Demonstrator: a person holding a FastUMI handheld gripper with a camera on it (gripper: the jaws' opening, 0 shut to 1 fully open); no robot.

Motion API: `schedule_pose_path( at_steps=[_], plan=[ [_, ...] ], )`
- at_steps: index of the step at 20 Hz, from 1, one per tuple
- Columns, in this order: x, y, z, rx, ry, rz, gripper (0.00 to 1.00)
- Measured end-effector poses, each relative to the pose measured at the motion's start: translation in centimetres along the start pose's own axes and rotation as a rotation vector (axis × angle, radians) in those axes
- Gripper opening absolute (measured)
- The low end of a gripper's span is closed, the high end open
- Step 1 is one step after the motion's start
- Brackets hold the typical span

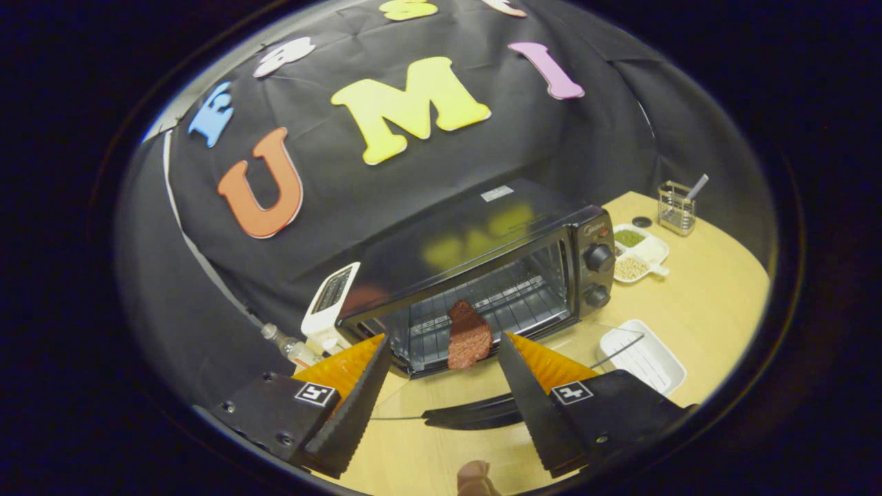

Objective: Open the toaster oven, put the food inside, and close the toaster oven door.

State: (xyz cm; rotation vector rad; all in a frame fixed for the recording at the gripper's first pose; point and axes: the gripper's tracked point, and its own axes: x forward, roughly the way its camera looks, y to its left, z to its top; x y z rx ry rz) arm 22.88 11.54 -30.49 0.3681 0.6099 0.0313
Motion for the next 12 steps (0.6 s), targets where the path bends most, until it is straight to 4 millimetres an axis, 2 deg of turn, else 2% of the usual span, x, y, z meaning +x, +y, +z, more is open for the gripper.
schedule_pose_path(
  at_steps=[5,8,12],
  plan=[
    [-4.2,-0.7,-2.1,-0.156,-0.021,-0.025,0.99],
    [-4.4,-1.8,-5.1,-0.231,0.004,-0.052,0.99],
    [-3.4,-2.8,-8.8,-0.299,0.045,-0.067,0.99]
  ],
)
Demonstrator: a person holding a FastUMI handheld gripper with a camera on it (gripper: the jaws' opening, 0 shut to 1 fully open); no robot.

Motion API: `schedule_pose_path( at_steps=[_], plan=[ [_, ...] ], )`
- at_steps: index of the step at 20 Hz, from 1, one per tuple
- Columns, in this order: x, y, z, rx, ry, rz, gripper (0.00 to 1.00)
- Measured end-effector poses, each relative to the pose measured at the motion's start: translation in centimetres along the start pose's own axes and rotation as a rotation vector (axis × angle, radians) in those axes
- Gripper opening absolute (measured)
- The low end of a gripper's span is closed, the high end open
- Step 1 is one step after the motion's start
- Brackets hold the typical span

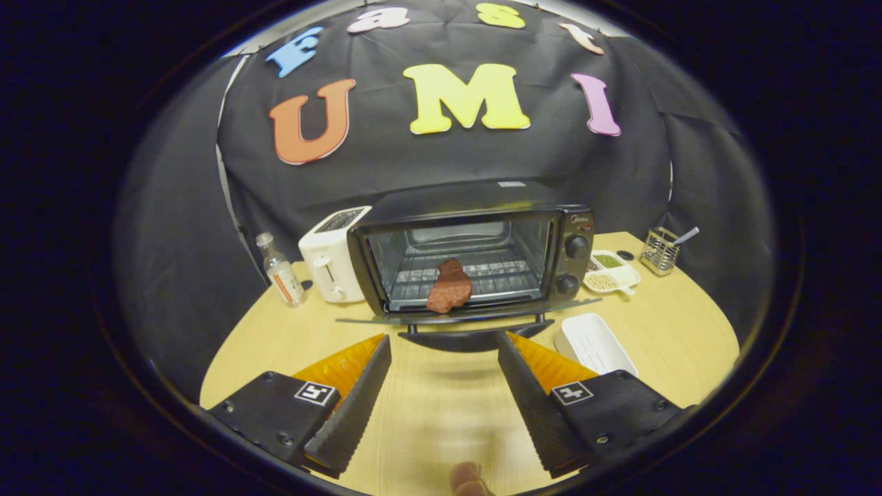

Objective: Open the toaster oven, put the food inside, and close the toaster oven door.

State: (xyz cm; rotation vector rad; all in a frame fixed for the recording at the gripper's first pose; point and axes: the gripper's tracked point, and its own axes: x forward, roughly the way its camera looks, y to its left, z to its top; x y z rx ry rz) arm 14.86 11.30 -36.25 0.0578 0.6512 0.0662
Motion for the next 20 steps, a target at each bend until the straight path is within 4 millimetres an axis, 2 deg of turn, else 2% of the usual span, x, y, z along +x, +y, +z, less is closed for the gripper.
schedule_pose_path(
  at_steps=[4,7,11,20],
  plan=[
    [2.3,0.0,-3.6,-0.001,0.075,-0.005,0.99],
    [4.3,-0.3,-4.6,0.009,0.116,-0.008,0.99],
    [5.9,-1.0,-3.1,-0.028,0.095,-0.017,0.99],
    [7.5,-2.4,1.9,0.022,0.074,-0.026,0.99]
  ],
)
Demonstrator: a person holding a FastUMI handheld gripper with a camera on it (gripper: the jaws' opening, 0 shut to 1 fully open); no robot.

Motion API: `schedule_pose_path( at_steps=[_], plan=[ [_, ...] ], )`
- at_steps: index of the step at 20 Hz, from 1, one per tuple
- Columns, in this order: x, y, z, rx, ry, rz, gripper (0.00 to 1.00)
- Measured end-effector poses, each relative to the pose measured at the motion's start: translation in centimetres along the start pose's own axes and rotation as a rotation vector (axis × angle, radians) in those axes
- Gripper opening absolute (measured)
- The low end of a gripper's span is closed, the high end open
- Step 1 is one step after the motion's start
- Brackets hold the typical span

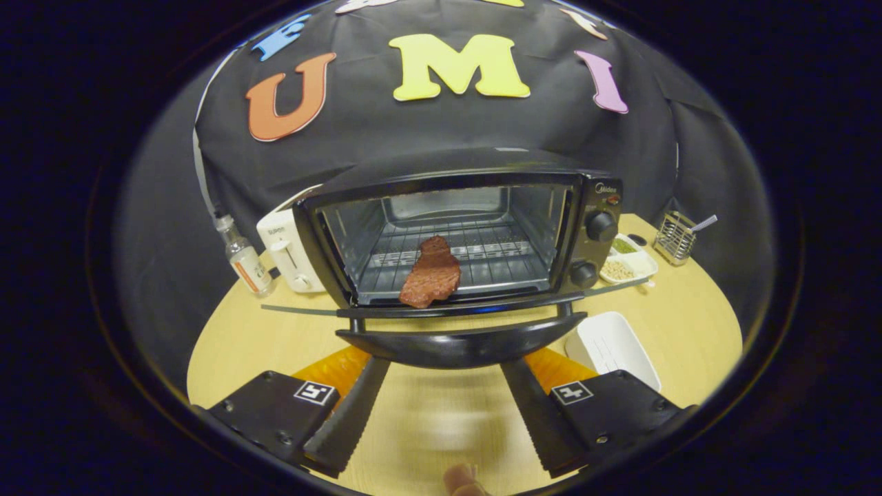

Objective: Open the toaster oven, put the food inside, and close the toaster oven door.

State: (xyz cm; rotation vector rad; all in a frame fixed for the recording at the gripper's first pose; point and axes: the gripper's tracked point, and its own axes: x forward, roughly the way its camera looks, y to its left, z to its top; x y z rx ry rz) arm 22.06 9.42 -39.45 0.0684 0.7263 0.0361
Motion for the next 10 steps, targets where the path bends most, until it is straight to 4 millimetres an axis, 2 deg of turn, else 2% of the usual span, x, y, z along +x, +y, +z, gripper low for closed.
schedule_pose_path(
  at_steps=[3,6,8,10],
  plan=[
    [0.4,-0.2,2.3,-0.012,-0.039,-0.022,0.99],
    [1.0,-0.9,7.2,-0.040,-0.153,-0.050,0.99],
    [-0.6,-1.2,10.5,-0.034,-0.261,-0.033,0.99],
    [-4.1,-1.6,12.1,-0.013,-0.320,-0.018,0.99]
  ],
)
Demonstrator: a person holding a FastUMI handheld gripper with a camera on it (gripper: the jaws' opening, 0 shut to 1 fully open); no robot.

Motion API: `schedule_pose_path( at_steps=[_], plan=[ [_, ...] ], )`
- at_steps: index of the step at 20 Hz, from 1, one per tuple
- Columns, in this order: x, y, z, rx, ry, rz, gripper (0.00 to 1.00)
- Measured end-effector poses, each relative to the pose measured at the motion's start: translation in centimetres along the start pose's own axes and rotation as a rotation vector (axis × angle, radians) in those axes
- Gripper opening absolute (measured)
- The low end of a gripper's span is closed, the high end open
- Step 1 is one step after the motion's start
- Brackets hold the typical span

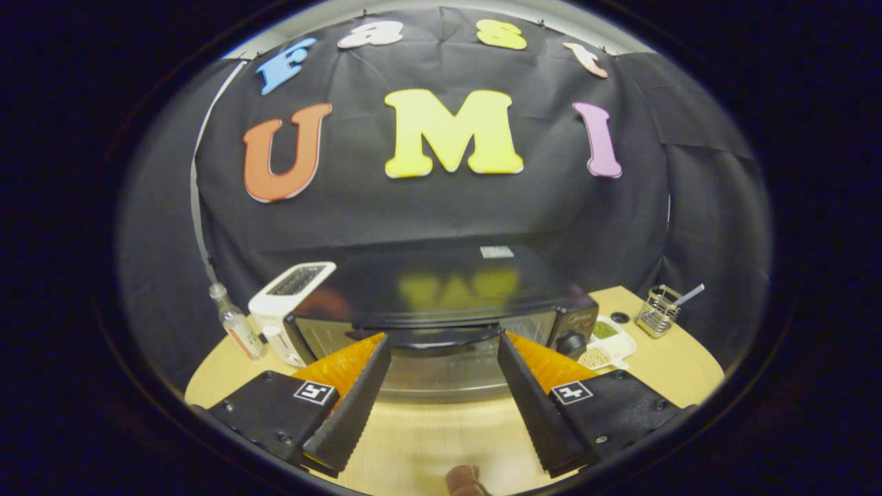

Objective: Open the toaster oven, put the food inside, and close the toaster oven door.

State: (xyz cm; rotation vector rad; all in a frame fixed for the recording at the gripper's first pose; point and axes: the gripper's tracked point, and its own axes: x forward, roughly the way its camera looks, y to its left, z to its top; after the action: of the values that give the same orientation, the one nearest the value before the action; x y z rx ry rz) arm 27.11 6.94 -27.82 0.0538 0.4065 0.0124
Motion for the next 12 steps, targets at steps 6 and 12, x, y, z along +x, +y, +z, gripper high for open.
schedule_pose_path(
  at_steps=[6,12],
  plan=[
    [-12.3,-0.2,6.8,0.021,-0.137,0.063,0.99],
    [-27.0,-2.4,12.6,0.004,-0.325,0.064,0.99]
  ],
)
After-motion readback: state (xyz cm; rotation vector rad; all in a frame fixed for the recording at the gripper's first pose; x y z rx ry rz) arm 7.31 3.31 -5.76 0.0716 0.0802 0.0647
